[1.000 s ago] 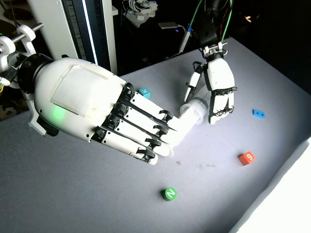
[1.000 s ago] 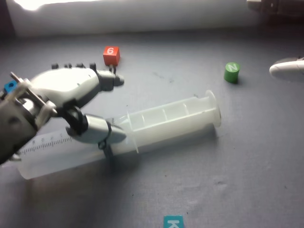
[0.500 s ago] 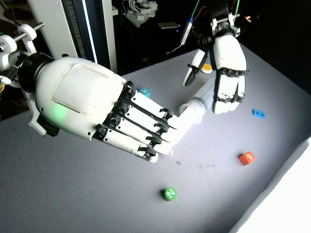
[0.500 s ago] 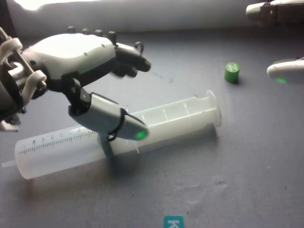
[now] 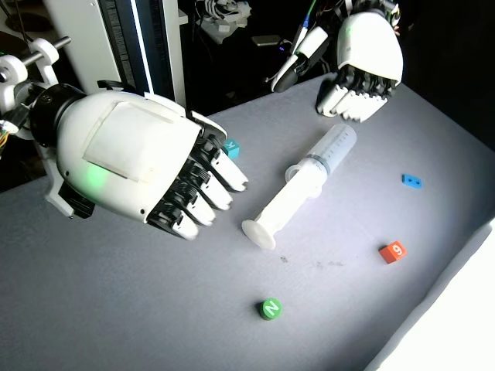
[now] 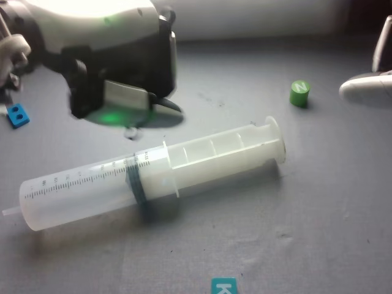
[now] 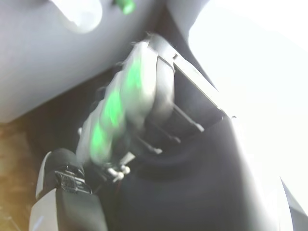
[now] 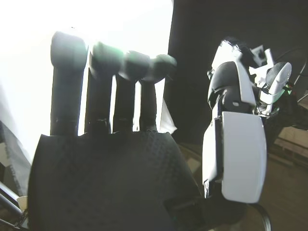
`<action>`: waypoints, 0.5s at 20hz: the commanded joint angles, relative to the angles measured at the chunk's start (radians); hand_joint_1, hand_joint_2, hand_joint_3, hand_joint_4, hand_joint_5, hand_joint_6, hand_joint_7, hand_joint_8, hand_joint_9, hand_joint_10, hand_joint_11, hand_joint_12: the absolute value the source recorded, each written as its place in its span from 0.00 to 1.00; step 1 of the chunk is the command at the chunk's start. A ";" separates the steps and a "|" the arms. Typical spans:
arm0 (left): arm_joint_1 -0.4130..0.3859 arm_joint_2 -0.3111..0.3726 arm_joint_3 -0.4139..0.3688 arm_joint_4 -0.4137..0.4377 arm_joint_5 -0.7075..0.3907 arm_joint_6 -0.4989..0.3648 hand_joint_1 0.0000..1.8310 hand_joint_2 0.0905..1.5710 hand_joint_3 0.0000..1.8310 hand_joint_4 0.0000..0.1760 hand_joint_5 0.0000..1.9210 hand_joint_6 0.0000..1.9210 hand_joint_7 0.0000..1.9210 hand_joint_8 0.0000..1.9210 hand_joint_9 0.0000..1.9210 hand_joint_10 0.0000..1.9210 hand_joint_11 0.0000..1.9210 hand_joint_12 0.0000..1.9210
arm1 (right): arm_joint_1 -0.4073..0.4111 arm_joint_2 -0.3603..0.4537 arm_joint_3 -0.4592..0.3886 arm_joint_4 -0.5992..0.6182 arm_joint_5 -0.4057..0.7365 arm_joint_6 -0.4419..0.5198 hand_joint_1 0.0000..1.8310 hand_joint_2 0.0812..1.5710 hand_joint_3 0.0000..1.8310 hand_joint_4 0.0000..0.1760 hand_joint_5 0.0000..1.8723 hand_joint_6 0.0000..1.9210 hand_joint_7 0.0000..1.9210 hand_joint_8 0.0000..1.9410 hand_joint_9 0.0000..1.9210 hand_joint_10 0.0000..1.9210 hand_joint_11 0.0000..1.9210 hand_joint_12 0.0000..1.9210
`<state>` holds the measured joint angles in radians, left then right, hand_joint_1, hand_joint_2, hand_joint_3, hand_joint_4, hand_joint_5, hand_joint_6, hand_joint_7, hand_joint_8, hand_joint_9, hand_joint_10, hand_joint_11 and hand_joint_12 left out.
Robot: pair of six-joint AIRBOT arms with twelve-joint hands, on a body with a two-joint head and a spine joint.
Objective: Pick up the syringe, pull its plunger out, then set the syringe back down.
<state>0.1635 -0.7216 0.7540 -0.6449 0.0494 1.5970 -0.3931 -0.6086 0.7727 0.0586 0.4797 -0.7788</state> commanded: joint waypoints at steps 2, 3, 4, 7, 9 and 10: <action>-0.042 0.002 0.008 -0.007 -0.049 0.009 0.72 0.77 0.00 1.00 0.83 1.00 0.87 1.00 0.89 1.00 0.92 1.00 | 0.008 0.005 -0.001 0.008 0.120 0.009 0.58 0.88 0.02 0.22 0.89 1.00 0.96 1.00 1.00 1.00 1.00 1.00; -0.063 0.002 0.011 -0.007 -0.041 0.019 0.72 0.77 0.00 0.96 0.84 1.00 0.87 1.00 0.89 1.00 0.91 1.00 | 0.008 0.005 -0.001 0.005 0.121 0.009 0.61 0.89 0.02 0.57 0.90 1.00 0.97 1.00 1.00 1.00 1.00 1.00; -0.081 0.002 0.012 -0.007 -0.028 0.028 0.73 0.75 0.00 0.49 0.83 1.00 0.86 1.00 0.88 1.00 0.90 1.00 | 0.008 0.004 -0.001 0.002 0.121 0.010 0.61 0.85 0.00 0.29 0.93 1.00 0.98 1.00 1.00 1.00 1.00 1.00; -0.102 0.002 0.012 -0.007 -0.014 0.035 0.74 0.75 0.00 0.37 0.83 1.00 0.85 1.00 0.87 1.00 0.89 1.00 | 0.008 0.004 -0.001 0.000 0.123 0.011 0.64 0.83 0.00 0.00 0.92 1.00 0.97 1.00 1.00 1.00 1.00 1.00; -0.113 0.002 0.011 -0.007 -0.004 0.036 0.72 0.76 0.00 0.31 0.82 1.00 0.85 1.00 0.87 1.00 0.88 1.00 | 0.007 0.004 -0.001 -0.010 0.126 0.012 0.64 0.82 0.00 0.00 0.92 1.00 0.96 1.00 1.00 1.00 1.00 1.00; -0.116 0.002 0.011 -0.007 0.000 0.037 0.73 0.76 0.00 0.37 0.81 1.00 0.84 1.00 0.87 1.00 0.87 1.00 | 0.006 0.004 -0.001 -0.017 0.127 0.013 0.63 0.83 0.00 0.00 0.93 1.00 0.96 1.00 1.00 1.00 1.00 1.00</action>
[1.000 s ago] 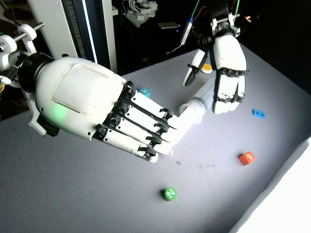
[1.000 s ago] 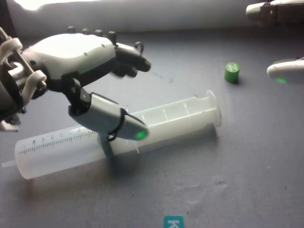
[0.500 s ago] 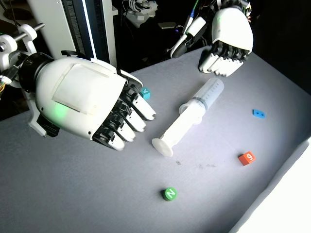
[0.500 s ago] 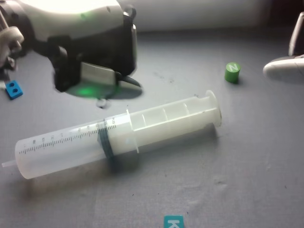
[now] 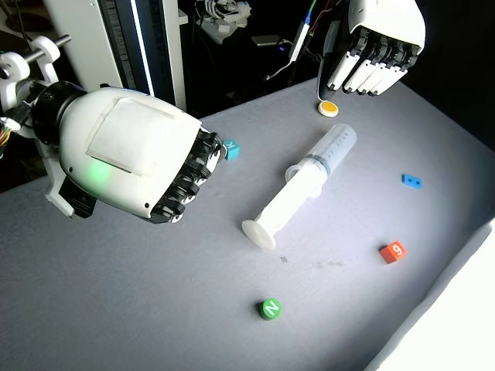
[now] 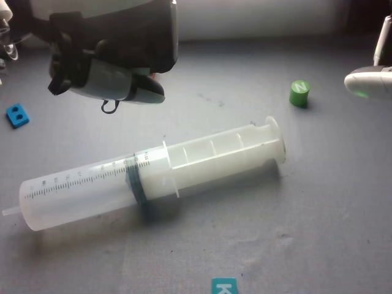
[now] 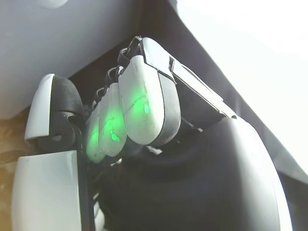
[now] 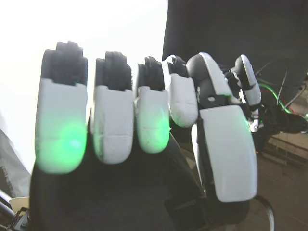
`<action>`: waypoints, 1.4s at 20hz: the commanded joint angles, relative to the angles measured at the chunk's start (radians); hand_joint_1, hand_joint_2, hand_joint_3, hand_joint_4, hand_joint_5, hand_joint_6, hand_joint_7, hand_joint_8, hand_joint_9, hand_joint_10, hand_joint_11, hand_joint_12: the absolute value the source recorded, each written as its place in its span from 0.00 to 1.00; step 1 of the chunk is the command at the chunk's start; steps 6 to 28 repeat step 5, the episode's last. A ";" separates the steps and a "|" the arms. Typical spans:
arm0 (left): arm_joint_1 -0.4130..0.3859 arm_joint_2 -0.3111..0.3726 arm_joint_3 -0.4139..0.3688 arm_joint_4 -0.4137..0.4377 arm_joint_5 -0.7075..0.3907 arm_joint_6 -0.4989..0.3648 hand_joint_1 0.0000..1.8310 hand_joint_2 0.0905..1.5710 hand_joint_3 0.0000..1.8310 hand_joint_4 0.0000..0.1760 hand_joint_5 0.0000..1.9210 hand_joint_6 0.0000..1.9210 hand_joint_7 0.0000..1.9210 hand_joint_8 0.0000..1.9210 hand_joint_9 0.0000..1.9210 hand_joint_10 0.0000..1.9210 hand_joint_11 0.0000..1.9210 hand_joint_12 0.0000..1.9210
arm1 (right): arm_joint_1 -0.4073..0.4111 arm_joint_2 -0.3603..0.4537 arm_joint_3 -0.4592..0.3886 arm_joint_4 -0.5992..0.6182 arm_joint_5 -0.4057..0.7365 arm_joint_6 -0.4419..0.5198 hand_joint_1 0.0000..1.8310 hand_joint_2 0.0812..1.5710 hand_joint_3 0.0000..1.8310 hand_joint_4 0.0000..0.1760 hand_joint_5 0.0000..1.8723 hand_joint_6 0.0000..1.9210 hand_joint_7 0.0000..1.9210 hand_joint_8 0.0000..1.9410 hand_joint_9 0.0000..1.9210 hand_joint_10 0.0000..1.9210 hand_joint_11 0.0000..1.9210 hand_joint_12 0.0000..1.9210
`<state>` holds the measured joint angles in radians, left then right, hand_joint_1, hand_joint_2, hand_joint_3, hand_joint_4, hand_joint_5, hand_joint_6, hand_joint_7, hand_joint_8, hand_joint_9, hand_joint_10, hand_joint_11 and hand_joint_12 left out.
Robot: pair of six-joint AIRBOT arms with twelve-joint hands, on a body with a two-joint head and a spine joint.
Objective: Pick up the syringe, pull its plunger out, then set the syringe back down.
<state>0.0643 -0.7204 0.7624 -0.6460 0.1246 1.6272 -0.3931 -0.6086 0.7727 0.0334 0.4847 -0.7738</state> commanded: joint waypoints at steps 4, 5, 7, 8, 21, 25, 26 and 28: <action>-0.021 0.001 0.003 -0.006 -0.068 0.007 0.71 0.77 0.00 0.43 0.81 1.00 0.83 1.00 0.85 1.00 0.86 1.00 | 0.001 0.004 -0.003 -0.022 0.122 0.013 0.60 0.85 0.00 0.00 0.92 1.00 0.95 1.00 0.99 1.00 1.00 1.00; -0.021 0.001 0.003 -0.006 -0.062 0.010 0.70 0.77 0.00 0.46 0.80 1.00 0.82 1.00 0.84 1.00 0.84 1.00 | 0.001 0.004 -0.003 -0.022 0.126 0.013 0.59 0.85 0.00 0.00 0.91 1.00 0.95 1.00 0.99 1.00 1.00 1.00; -0.021 0.001 0.003 -0.006 -0.062 0.010 0.70 0.77 0.00 0.46 0.80 1.00 0.82 1.00 0.84 1.00 0.84 1.00 | 0.001 0.004 -0.003 -0.022 0.126 0.013 0.59 0.85 0.00 0.00 0.91 1.00 0.95 1.00 0.99 1.00 1.00 1.00; -0.021 0.001 0.003 -0.006 -0.062 0.010 0.70 0.77 0.00 0.46 0.80 1.00 0.82 1.00 0.84 1.00 0.84 1.00 | 0.001 0.004 -0.003 -0.022 0.126 0.013 0.59 0.85 0.00 0.00 0.91 1.00 0.95 1.00 0.99 1.00 1.00 1.00; -0.021 0.001 0.003 -0.006 -0.062 0.010 0.70 0.77 0.00 0.46 0.80 1.00 0.82 1.00 0.84 1.00 0.84 1.00 | 0.001 0.004 -0.003 -0.022 0.126 0.013 0.59 0.85 0.00 0.00 0.91 1.00 0.95 1.00 0.99 1.00 1.00 1.00; -0.021 0.001 0.003 -0.006 -0.062 0.010 0.70 0.77 0.00 0.46 0.80 1.00 0.82 1.00 0.84 1.00 0.84 1.00 | 0.001 0.004 -0.003 -0.022 0.126 0.013 0.59 0.85 0.00 0.00 0.91 1.00 0.95 1.00 0.99 1.00 1.00 1.00; -0.021 0.001 0.003 -0.006 -0.062 0.010 0.70 0.77 0.00 0.46 0.80 1.00 0.82 1.00 0.84 1.00 0.84 1.00 | 0.001 0.004 -0.003 -0.022 0.126 0.013 0.59 0.85 0.00 0.00 0.91 1.00 0.95 1.00 0.99 1.00 1.00 1.00; -0.021 0.001 0.003 -0.006 -0.062 0.010 0.70 0.77 0.00 0.46 0.80 1.00 0.82 1.00 0.84 1.00 0.84 1.00 | 0.001 0.004 -0.003 -0.022 0.126 0.013 0.59 0.85 0.00 0.00 0.91 1.00 0.95 1.00 0.99 1.00 1.00 1.00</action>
